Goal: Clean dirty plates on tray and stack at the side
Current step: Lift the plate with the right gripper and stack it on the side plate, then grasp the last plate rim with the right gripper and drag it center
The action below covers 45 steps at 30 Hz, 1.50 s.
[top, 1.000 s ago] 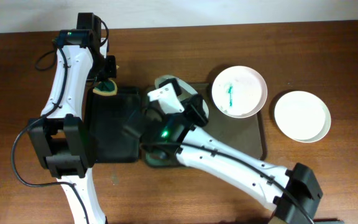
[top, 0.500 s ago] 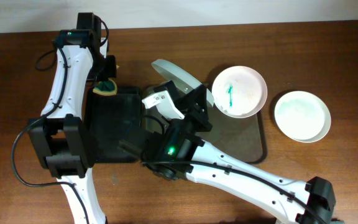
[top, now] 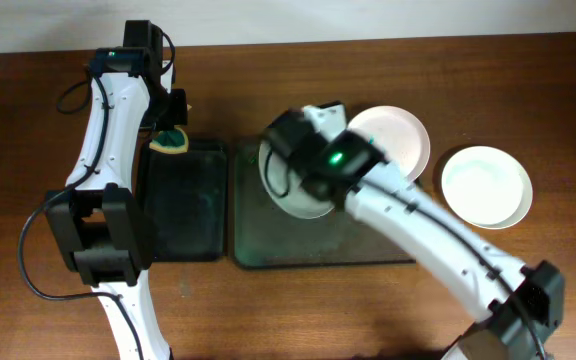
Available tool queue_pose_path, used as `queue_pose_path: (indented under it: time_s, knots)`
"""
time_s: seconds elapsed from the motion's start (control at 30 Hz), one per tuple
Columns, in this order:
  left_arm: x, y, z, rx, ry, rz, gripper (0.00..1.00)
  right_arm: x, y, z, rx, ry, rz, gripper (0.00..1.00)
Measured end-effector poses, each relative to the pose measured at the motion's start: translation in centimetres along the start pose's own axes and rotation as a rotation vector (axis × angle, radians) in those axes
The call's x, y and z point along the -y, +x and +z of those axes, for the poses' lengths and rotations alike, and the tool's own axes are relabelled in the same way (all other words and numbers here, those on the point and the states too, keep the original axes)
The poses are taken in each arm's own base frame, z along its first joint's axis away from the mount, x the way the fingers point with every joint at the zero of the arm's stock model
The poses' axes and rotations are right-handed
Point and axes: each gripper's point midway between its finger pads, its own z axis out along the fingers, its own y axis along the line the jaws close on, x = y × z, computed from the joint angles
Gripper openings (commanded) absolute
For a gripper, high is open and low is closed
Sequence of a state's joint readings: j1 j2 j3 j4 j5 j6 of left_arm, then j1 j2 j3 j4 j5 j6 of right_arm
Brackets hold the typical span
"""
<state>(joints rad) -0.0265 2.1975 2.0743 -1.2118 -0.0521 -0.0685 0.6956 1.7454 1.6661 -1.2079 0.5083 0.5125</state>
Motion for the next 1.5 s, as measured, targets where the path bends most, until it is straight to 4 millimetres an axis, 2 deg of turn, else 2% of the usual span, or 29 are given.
queue_pose_path:
  time_s: [0.17,0.27,0.3,0.37,0.4,0.47,0.5,0.6,0.7,0.8,0.97,1.03,1.2,1.37,1.5]
  knots:
    - [0.0,0.0,0.0,0.000,0.000,0.000,0.00,0.2,-0.3,2.1,-0.155,-0.291,0.107,0.04]
    - [0.0,0.0,0.0,-0.001,0.000,0.000,0.00,2.9,-0.9,3.0,-0.221,-0.431,0.225,0.04]
    - [0.0,0.0,0.0,-0.001,0.000,0.000,0.00,4.3,-1.2,3.2,-0.229,-0.457,0.268,0.04]
    - [0.0,0.0,0.0,-0.001,0.000,0.000,0.00,8.6,-1.3,3.7,-0.238,-0.468,0.385,0.04]
    - [0.0,0.0,0.0,-0.001,0.000,0.000,0.00,11.4,-1.0,4.0,-0.245,-0.457,0.455,0.04]
    - [0.0,0.0,0.0,-0.001,0.000,0.000,0.00,15.8,-0.1,4.7,-0.255,-0.413,0.556,0.04]
    - [0.0,0.0,0.0,-0.001,0.000,0.000,0.00,18.2,0.8,5.2,-0.271,-0.377,0.608,0.04]
    - [0.0,0.0,0.0,-0.001,0.000,0.000,0.00,23.5,3.0,6.1,-0.293,-0.262,0.713,0.04]
    - [0.0,0.0,0.0,-0.001,0.000,0.000,0.00,29.2,6.0,7.0,-0.317,-0.108,0.818,0.04]
    - [0.0,0.0,0.0,-0.001,0.000,0.000,0.00,32.1,9.8,8.5,-0.386,-0.008,0.885,0.04]
    - [0.0,0.0,0.0,0.000,0.000,0.000,0.00,33.8,14.2,11.9,-0.445,0.058,0.949,0.04]
    - [0.0,0.0,0.0,0.000,0.000,0.000,0.00,33.9,15.1,12.9,-0.445,0.070,0.959,0.07]
    - [0.0,0.0,0.0,0.000,0.000,0.000,0.00,32.9,16.1,14.5,-0.467,0.061,0.944,0.22]
    - [0.0,0.0,0.0,0.000,0.000,0.000,0.00,30.6,15.4,15.7,-0.496,0.013,0.868,0.37]
    - [0.0,-0.1,0.0,0.006,0.000,0.000,0.00,28.3,13.3,15.5,-0.482,-0.077,0.776,0.46]
